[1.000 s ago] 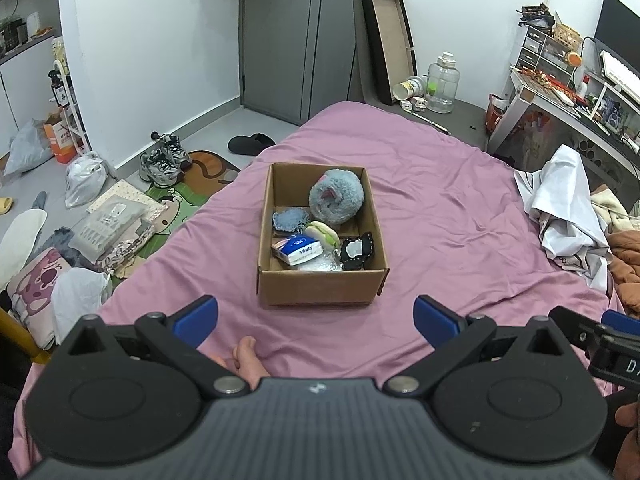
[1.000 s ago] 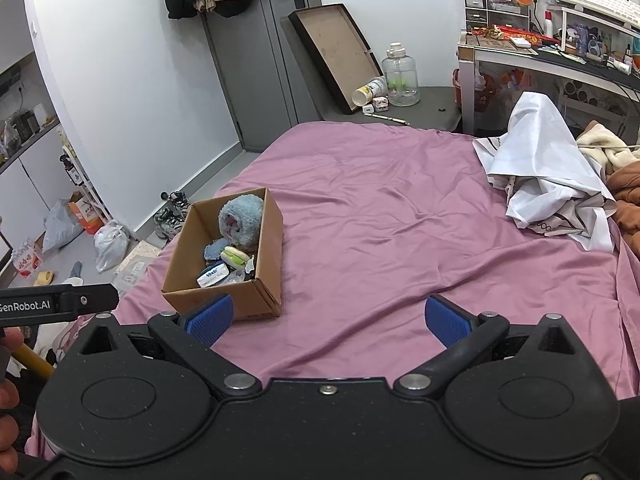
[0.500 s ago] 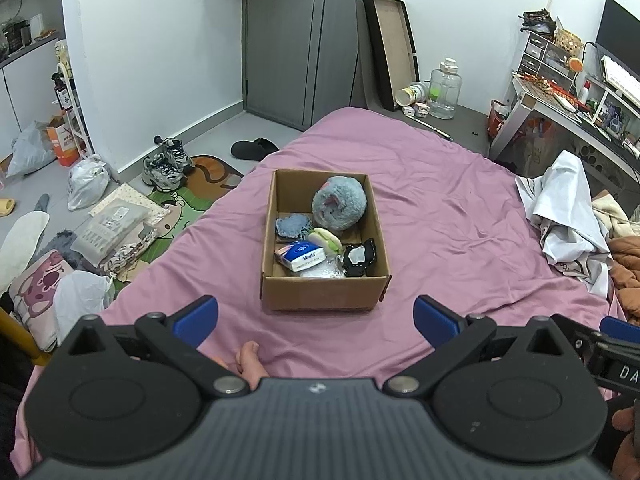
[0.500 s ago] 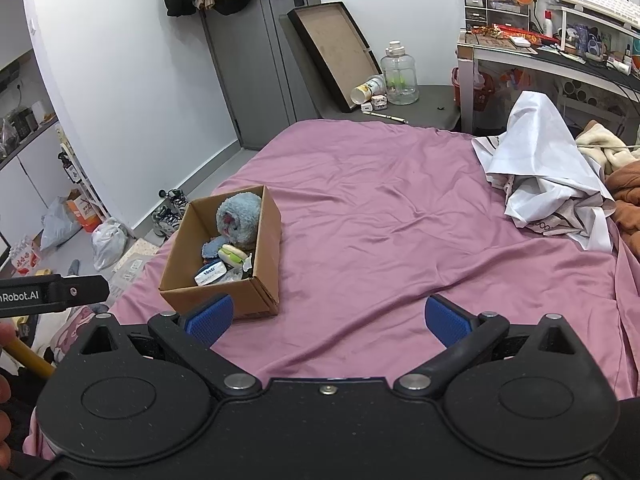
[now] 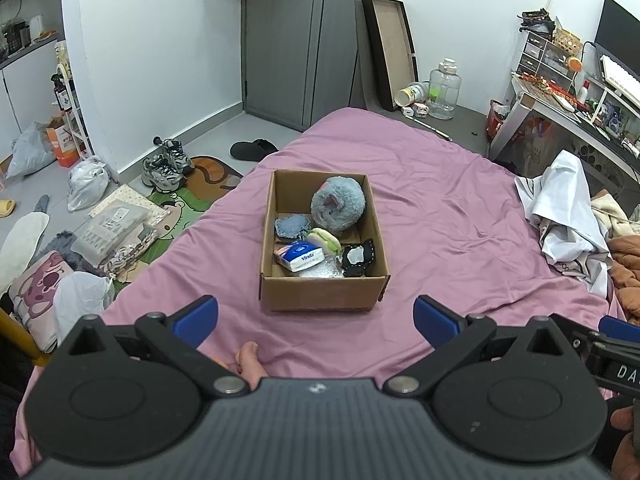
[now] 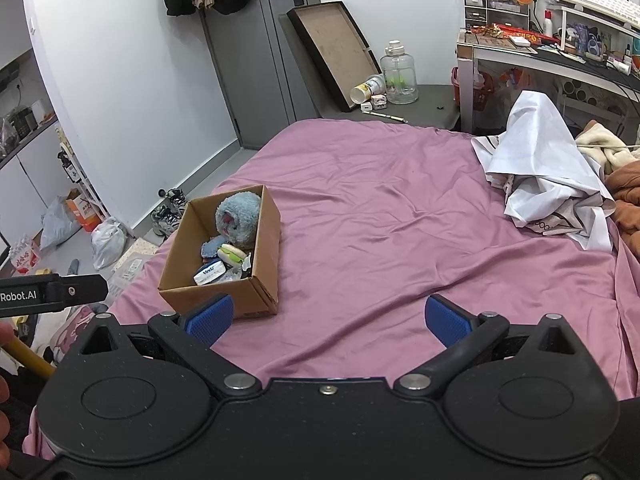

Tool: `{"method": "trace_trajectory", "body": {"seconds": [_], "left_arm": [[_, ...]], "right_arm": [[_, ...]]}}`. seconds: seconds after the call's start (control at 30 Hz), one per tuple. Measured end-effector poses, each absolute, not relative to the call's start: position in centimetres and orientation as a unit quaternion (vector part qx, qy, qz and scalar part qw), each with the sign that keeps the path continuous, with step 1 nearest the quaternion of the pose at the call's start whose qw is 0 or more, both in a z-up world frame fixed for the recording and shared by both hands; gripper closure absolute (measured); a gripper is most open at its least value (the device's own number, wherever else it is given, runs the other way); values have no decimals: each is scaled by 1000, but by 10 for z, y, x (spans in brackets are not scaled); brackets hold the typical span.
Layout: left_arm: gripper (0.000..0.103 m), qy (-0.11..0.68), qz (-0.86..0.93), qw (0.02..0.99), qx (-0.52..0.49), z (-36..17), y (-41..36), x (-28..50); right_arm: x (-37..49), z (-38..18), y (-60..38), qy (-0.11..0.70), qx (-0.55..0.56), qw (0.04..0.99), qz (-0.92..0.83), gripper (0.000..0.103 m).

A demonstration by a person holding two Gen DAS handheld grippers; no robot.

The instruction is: Organize soft objects

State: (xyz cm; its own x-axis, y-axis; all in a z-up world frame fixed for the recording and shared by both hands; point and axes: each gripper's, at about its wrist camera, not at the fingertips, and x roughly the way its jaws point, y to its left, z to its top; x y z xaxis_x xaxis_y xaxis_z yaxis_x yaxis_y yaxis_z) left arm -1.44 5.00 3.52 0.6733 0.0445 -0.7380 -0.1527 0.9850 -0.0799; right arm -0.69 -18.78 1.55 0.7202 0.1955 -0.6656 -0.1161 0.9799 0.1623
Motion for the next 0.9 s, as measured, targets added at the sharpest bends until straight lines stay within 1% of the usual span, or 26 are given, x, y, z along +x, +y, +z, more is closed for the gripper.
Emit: {"method": "trace_trajectory", "body": {"seconds": [0.9], "left_arm": [[0,411,42,909,-60,16,41,-2]], "right_arm": [[2,3,-192,370,54,923,87,0]]}}
